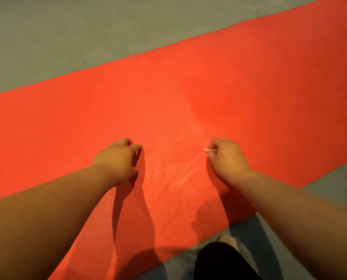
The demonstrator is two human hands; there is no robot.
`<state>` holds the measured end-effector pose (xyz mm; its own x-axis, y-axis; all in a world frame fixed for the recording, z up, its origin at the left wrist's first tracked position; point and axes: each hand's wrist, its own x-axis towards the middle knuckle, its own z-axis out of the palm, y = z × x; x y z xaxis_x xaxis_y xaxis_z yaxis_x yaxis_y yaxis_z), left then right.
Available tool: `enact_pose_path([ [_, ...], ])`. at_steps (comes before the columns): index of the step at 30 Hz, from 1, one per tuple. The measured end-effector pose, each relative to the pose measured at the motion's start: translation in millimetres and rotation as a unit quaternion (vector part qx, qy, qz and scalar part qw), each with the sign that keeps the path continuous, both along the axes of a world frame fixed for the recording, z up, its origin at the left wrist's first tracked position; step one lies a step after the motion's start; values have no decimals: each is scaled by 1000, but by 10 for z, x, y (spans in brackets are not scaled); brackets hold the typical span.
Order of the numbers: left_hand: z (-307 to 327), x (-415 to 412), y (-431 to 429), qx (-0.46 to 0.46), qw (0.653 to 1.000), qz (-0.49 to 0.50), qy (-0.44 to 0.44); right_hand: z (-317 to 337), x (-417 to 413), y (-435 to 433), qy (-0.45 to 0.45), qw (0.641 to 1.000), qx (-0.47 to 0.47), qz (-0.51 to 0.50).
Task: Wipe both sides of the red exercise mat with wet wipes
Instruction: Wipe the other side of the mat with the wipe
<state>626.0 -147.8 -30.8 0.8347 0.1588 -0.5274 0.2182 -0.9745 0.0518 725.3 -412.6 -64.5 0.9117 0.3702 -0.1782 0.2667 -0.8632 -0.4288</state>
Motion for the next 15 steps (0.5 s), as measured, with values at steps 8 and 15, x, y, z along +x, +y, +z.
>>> enact_pose_path([
  [8, -91, 116, 120, -34, 998, 44, 24, 14, -68, 463, 29, 999, -29, 34],
  [15, -96, 299, 424, 0, 1000, 12, -5, 32, 410, 256, 4, 997, -58, 40],
])
